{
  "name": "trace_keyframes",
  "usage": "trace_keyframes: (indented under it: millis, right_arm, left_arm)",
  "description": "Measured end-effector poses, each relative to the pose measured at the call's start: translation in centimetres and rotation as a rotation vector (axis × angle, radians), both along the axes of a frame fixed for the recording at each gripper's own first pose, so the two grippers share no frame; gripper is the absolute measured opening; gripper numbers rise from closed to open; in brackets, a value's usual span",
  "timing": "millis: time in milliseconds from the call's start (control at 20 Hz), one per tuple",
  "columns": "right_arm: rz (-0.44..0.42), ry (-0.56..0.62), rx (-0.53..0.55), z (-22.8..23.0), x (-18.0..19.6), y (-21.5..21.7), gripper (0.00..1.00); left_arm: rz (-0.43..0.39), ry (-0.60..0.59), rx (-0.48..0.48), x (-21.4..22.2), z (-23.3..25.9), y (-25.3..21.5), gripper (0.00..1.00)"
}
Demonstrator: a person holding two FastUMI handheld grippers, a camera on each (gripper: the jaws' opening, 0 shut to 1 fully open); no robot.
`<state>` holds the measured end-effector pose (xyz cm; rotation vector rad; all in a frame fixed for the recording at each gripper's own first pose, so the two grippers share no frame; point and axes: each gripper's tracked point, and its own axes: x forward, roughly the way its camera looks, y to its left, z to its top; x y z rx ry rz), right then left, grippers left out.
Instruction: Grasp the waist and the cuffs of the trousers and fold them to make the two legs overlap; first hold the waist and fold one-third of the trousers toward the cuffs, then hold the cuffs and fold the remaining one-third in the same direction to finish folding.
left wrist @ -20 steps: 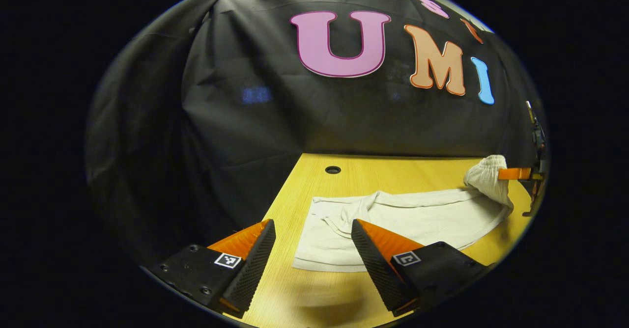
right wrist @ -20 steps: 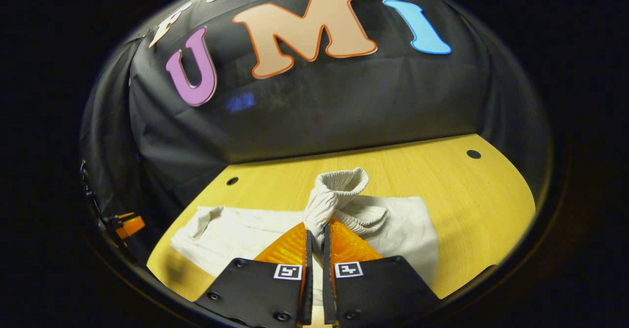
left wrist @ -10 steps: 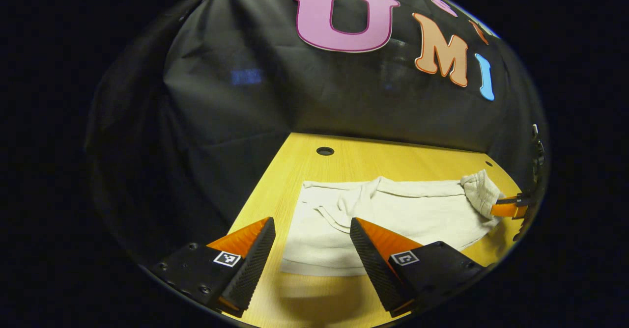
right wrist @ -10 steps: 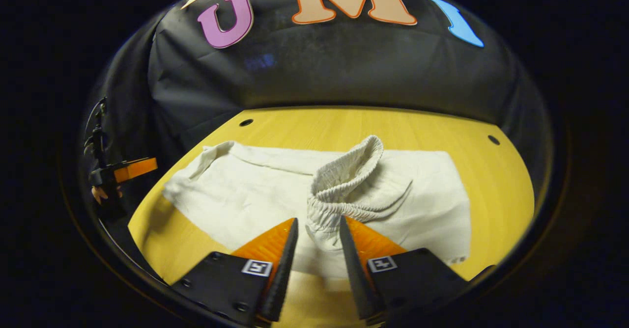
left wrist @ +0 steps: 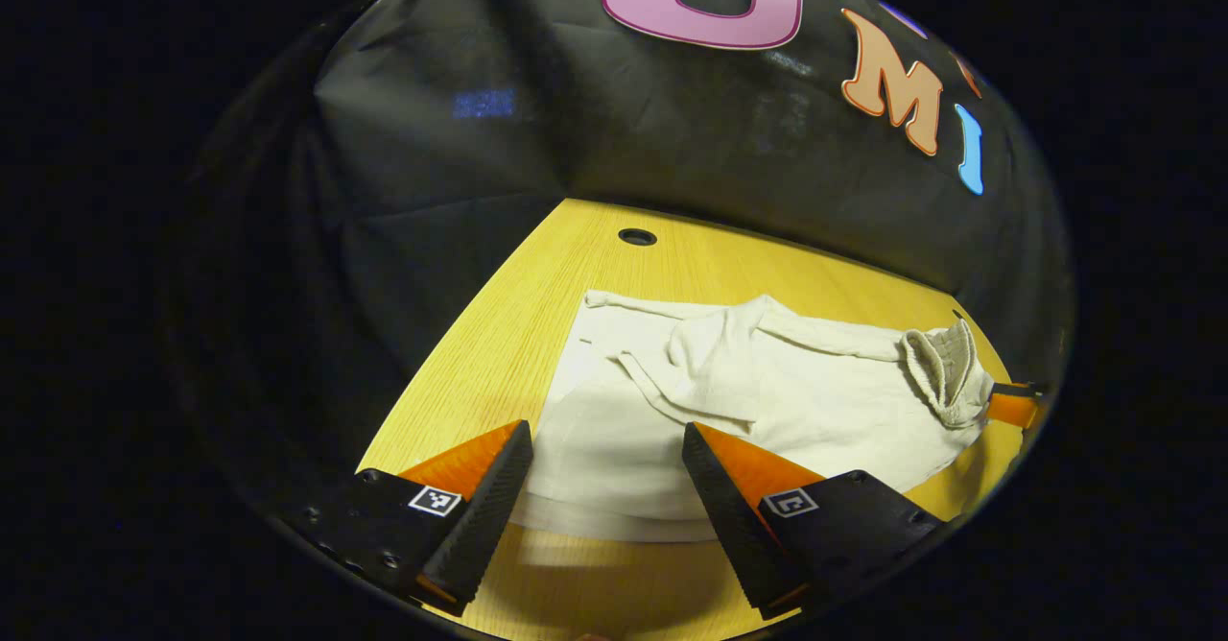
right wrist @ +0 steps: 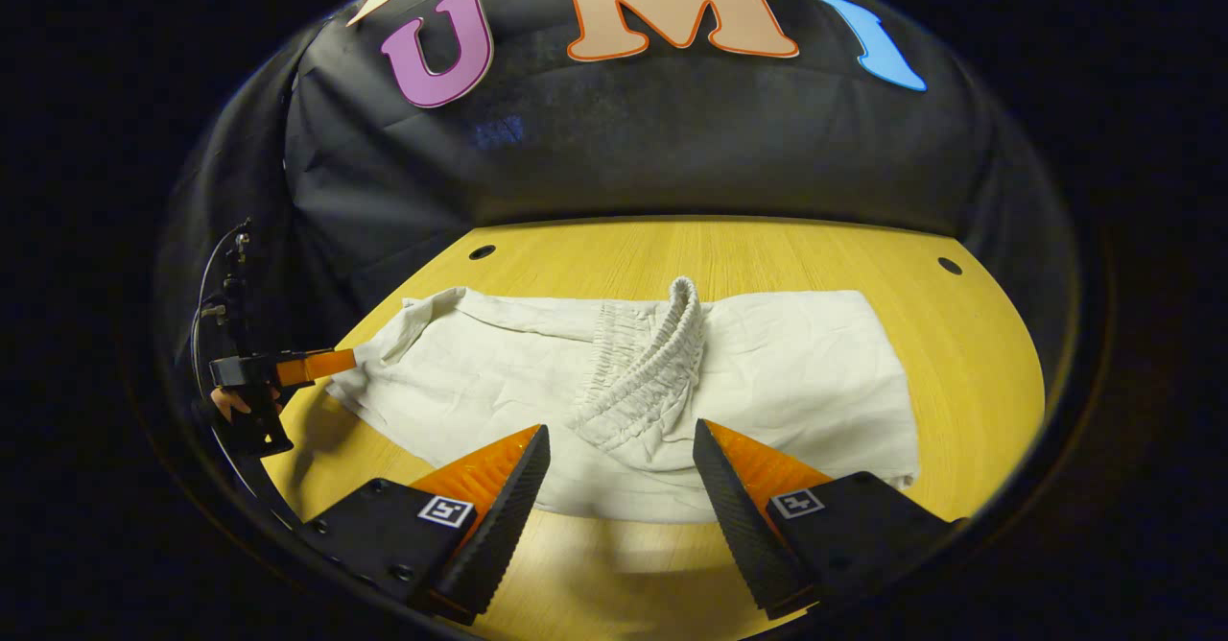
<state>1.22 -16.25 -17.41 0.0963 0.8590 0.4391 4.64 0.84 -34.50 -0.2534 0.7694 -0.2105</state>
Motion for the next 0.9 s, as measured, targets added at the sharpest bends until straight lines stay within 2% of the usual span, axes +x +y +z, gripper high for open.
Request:
trace_keyframes:
  millis: [150,400,450,600,650,800,900]
  right_arm:
    - [-0.006,-0.013,-0.023,0.2,0.2,-0.5,0.96]
    - [0.021,-0.034,-0.064,0.7,-0.6,-1.5,0.96]
    - [0.025,-0.033,-0.063,0.8,-0.7,-1.5,0.96]
    - [0.038,-0.030,-0.055,1.1,-1.0,-2.0,0.97]
    - [0.041,-0.029,-0.052,1.2,-1.0,-2.3,0.97]
    - [0.032,-0.041,-0.045,1.9,-0.7,-3.9,0.97]
    - [0.017,-0.043,-0.039,2.2,-0.4,-5.2,0.96]
  left_arm:
    - [-0.014,0.022,0.017,-0.5,-1.0,-0.4,0.98]
    - [-0.078,0.024,0.123,-1.1,-1.5,-0.3,0.98]
    - [-0.085,0.015,0.109,-0.8,-1.2,-0.6,0.97]
    - [-0.037,0.004,0.087,-0.5,-1.0,-1.2,0.65]
    - [-0.020,0.007,0.076,-0.5,-0.9,-1.3,0.63]
    - [0.038,0.021,-0.011,-0.5,-0.5,-2.6,0.09]
    - [0.087,0.054,-0.056,-0.6,-0.5,-2.6,0.00]
